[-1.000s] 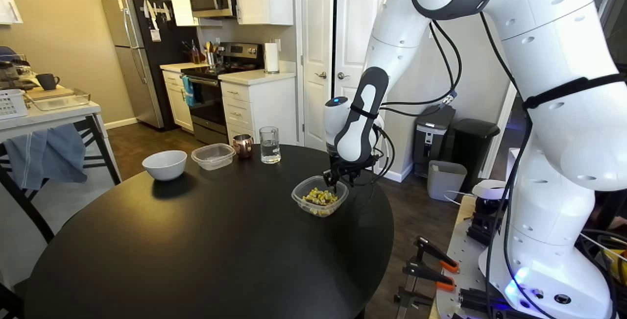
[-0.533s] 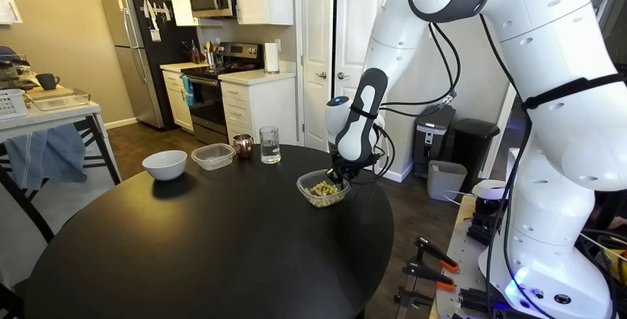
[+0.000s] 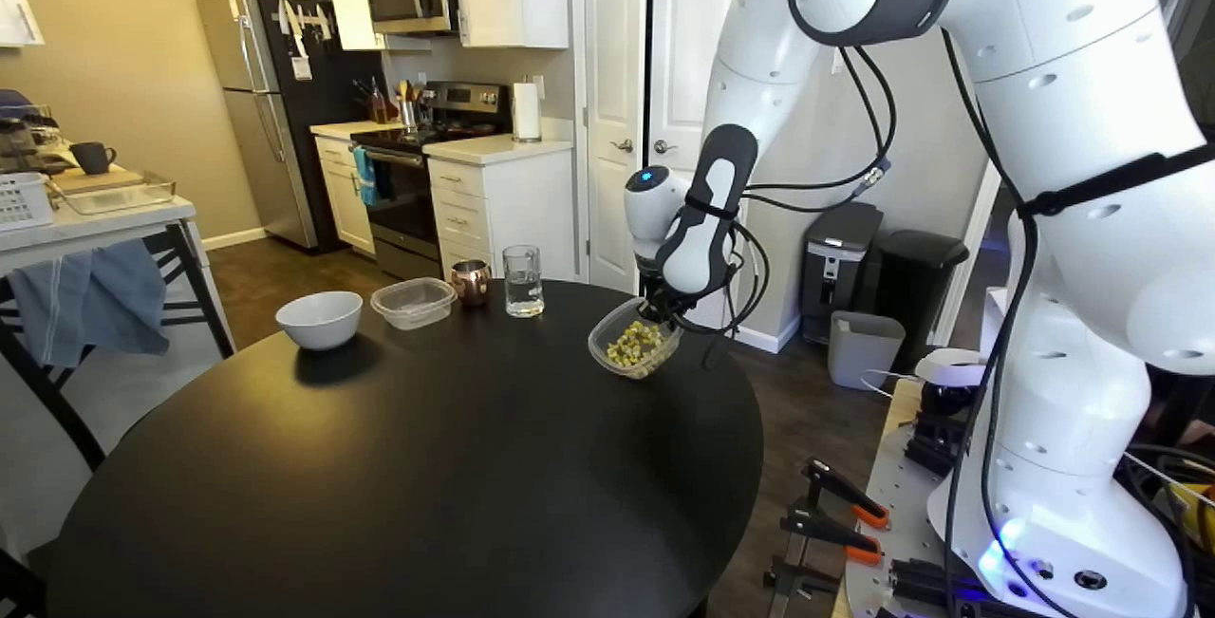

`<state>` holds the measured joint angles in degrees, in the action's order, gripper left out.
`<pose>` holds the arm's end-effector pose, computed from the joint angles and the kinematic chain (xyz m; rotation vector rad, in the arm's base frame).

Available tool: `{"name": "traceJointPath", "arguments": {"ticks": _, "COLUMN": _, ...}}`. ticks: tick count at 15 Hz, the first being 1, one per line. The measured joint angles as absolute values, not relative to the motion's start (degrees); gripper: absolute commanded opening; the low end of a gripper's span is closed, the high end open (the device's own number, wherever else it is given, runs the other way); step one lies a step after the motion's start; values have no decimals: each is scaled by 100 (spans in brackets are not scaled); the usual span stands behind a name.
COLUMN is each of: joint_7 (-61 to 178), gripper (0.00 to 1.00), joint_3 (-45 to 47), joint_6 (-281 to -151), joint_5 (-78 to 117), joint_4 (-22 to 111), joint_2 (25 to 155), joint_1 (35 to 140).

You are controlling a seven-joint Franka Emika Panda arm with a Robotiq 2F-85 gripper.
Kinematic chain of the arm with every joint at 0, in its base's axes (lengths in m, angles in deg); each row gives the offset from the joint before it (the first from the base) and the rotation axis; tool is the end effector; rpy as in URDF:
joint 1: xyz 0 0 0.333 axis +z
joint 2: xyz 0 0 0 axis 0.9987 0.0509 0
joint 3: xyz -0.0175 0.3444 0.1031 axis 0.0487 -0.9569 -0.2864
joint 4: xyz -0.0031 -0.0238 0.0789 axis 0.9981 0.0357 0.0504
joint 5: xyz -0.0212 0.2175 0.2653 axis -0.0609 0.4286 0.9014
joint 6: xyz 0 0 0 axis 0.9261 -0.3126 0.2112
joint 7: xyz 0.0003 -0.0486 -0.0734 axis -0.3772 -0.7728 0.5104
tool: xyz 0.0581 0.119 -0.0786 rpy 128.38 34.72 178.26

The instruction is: Pour out the sweets on the table

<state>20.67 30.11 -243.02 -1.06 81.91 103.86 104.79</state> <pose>0.5288 -0.1320 0.2036 2.6399 -0.7231 0.2134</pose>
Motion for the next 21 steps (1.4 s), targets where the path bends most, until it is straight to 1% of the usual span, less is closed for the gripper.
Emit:
{"name": "traceJointPath", "arguments": {"ticks": 3, "joint_7": 2045, "gripper": 1, "joint_3": 3735, "joint_6": -24305, "joint_5": -975, "joint_4": 8133, "joint_2": 10451, "joint_1": 11099}}
{"name": "traceJointPath", "arguments": {"ticks": 7, "joint_7": 1594, "gripper": 1, "joint_3": 4413, "joint_6": -24368, "joint_5": -2325, "joint_4": 8131, "joint_2": 10703, "joint_1": 11901}}
{"name": "traceJointPath", "arguments": {"ticks": 12, "joint_7": 561, "gripper": 1, "joint_3": 5153, "joint_6": -24387, "joint_5": -4104, "joint_4": 7985, "joint_2": 11071, "joint_1": 12871}}
{"name": "traceJointPath", "arguments": {"ticks": 17, "joint_7": -504, "gripper": 1, "joint_3": 5928, "joint_6": -24400, "joint_5": -5786, "joint_4": 7519, "joint_2": 11432, "joint_1": 13659}}
{"name": "traceJointPath", "arguments": {"ticks": 21, "joint_7": -2033, "gripper": 1, "joint_3": 6241, "joint_6": -24410, "joint_5": -7711, "joint_4": 7182, "joint_2": 11721, "joint_1": 14088}}
